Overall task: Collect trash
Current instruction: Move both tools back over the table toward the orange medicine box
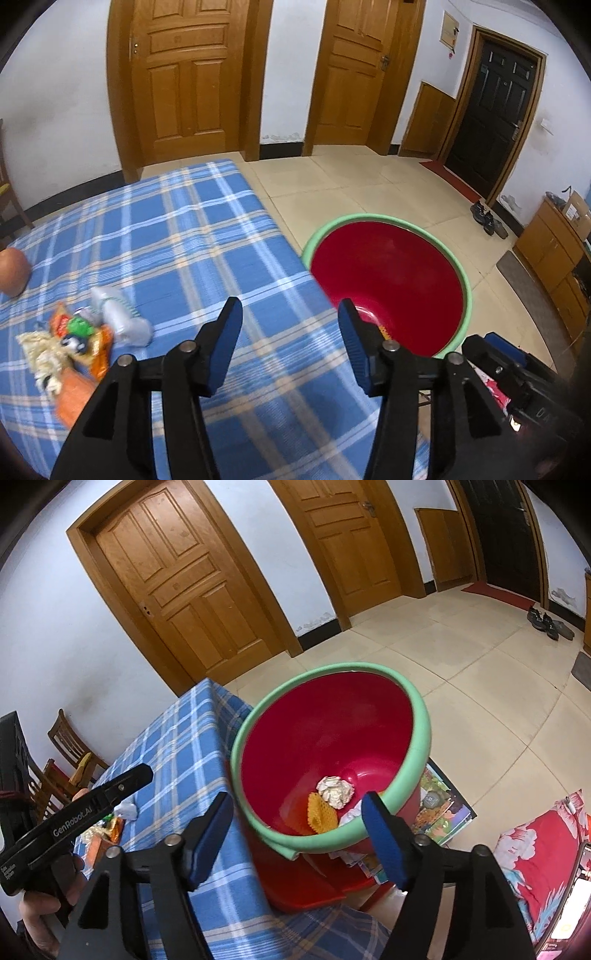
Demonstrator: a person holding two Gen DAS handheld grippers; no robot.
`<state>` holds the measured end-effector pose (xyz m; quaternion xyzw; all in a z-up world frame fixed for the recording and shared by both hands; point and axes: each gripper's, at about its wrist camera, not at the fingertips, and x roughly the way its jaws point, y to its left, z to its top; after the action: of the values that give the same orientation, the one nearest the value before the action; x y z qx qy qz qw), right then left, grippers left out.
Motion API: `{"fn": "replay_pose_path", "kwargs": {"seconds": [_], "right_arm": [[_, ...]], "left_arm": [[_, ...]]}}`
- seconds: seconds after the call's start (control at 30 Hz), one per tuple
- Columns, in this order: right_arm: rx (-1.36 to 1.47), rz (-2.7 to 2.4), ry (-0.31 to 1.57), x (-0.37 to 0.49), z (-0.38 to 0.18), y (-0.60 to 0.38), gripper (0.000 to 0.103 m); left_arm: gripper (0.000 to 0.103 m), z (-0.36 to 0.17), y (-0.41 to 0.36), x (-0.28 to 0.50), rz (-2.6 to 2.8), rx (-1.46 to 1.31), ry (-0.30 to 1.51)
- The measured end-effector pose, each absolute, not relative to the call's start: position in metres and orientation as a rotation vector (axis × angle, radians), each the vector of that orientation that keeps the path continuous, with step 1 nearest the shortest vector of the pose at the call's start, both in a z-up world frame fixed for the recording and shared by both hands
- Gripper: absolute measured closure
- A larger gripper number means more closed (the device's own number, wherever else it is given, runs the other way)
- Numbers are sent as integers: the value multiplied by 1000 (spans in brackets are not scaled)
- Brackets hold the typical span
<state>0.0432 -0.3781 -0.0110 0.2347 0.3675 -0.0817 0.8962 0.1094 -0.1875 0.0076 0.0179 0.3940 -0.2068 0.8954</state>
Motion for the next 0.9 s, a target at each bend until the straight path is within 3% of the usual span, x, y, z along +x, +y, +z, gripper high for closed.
{"fn": "replay_pose_path", "kwargs": {"seconds": [0.3,0.9], "right_arm": [[457,-109,753,41,0,-349,22],[409,-35,783,47,2,-305,20]], "left_arm": [[41,16,-136,91,-349,7,796],[38,-1,-48,84,-169,-21,828]]}}
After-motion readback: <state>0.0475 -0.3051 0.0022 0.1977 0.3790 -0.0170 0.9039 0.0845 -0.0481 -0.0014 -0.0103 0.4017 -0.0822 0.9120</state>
